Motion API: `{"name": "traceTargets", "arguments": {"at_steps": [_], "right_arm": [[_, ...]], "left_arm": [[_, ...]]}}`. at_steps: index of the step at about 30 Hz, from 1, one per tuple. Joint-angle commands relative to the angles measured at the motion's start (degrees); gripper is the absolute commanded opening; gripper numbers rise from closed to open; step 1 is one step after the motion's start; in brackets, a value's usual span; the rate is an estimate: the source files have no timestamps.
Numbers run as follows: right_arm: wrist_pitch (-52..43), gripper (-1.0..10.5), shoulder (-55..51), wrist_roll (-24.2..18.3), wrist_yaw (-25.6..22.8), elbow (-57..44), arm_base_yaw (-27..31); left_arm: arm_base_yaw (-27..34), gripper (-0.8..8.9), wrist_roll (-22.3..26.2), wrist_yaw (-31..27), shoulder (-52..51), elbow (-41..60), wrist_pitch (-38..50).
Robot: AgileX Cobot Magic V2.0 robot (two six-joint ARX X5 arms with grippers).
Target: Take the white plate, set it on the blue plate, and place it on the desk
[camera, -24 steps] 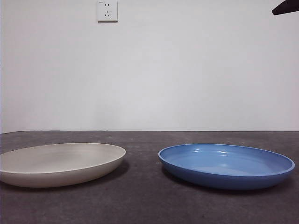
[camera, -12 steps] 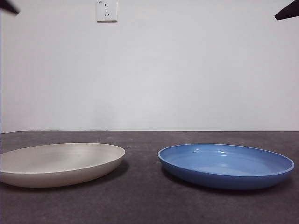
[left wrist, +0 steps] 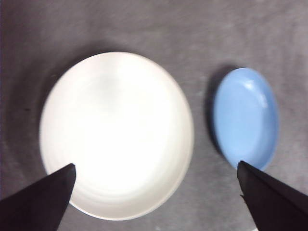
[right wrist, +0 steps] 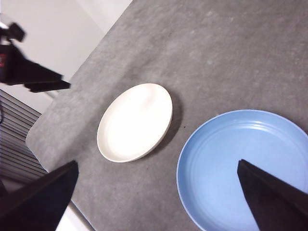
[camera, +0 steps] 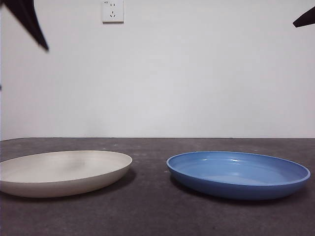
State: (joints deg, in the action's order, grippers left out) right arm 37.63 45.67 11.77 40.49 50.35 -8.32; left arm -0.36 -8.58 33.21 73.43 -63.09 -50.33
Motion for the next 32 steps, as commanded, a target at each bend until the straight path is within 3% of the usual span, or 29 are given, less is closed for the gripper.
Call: {"name": "traceTargets", "arguments": {"at_steps": [1,12,20,23,28,32], "right_arm": [[0.07,6.4,0.28,-0.24,0.22,1.09,-0.24],[0.20,6.4,0.28,-0.24,0.20,1.09,-0.24],[0.20,6.4,0.28,-0.26,0.17,1.09,-0.24],[0.20,6.4,0.28,-0.28,0.02,1.09,-0.22],[0.15,6.4,0.28,-0.66,-0.02,1.09,-0.22],[0.13,6.4,0.31,-0.68,-0.04,1.09,-0.22]], "left_arm": [[0.81,6.57,3.78,0.42,5.20,-1.25,1.68],[1.09,6.53,8.02,-0.33,21.00,-1.25,7.28],[1.16,6.36,8.09,-0.44,26.64,-1.25,8.35],[1.16,5.57,8.09,-0.44,27.56,-1.25,8.33],[1.16,5.11,8.04,-0.48,28.33,-1.25,8.35],[1.16,3.55,7.82,-2.89,28.96,-1.25,8.04]]}}
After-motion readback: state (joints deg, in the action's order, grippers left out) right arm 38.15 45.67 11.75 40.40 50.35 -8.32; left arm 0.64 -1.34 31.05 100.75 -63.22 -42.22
